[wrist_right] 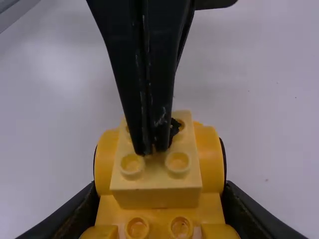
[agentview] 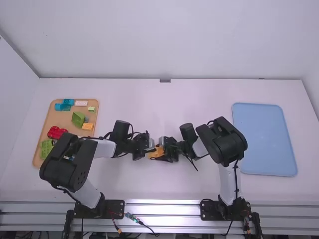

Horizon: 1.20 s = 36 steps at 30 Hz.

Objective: Assemble lego blocks to make yellow taxi

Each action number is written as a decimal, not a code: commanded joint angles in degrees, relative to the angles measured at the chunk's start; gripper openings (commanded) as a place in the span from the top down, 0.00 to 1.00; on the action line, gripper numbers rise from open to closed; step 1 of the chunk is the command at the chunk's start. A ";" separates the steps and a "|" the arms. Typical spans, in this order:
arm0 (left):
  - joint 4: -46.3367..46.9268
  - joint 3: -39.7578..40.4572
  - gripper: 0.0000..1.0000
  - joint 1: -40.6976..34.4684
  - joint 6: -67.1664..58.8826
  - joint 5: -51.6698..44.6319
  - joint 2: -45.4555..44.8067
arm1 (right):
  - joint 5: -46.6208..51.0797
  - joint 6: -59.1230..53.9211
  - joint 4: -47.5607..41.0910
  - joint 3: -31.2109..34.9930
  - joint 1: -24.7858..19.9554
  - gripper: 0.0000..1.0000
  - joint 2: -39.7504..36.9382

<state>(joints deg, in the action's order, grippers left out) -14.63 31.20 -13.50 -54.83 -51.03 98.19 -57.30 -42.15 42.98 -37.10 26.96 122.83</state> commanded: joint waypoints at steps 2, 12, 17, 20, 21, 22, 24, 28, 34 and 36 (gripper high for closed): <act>2.34 -0.76 0.98 -2.08 0.44 7.58 5.90 | -0.07 1.66 0.33 -0.50 -0.33 0.50 0.72; 3.10 1.70 0.98 0.13 2.75 5.11 -0.81 | 0.13 1.68 0.26 -0.48 -2.25 0.50 0.72; 5.03 1.68 0.98 2.03 2.95 2.80 -10.54 | 0.22 1.66 0.31 -0.50 -2.71 0.49 0.72; 6.32 1.68 0.98 3.61 5.46 4.76 -16.17 | 0.31 1.64 0.61 -0.50 -2.71 0.47 0.72; 6.51 1.68 0.98 4.07 6.86 5.81 -17.49 | 0.35 1.64 0.76 -0.50 -2.71 0.46 0.72; 6.75 1.68 0.98 4.85 8.79 7.61 -19.45 | 0.39 1.62 0.85 -0.50 -2.71 0.45 0.72; 7.58 1.66 0.97 6.08 11.30 9.84 -21.81 | 0.33 1.64 1.25 -0.50 -2.67 0.42 0.72; 8.94 1.64 0.36 8.07 15.23 12.11 -24.06 | 1.01 1.73 1.11 -0.48 -2.58 0.07 0.72; 10.03 1.64 0.01 10.51 18.21 11.19 -24.11 | 3.85 3.34 -0.61 -0.48 -2.64 0.00 0.26; 9.25 1.64 0.01 11.17 19.80 11.47 -24.11 | 6.47 3.32 -3.41 -0.48 -2.51 0.00 -0.90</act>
<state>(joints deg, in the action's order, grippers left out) -5.13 32.93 -3.16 -37.95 -39.70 74.67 -55.29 -40.45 41.69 -37.78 24.32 122.48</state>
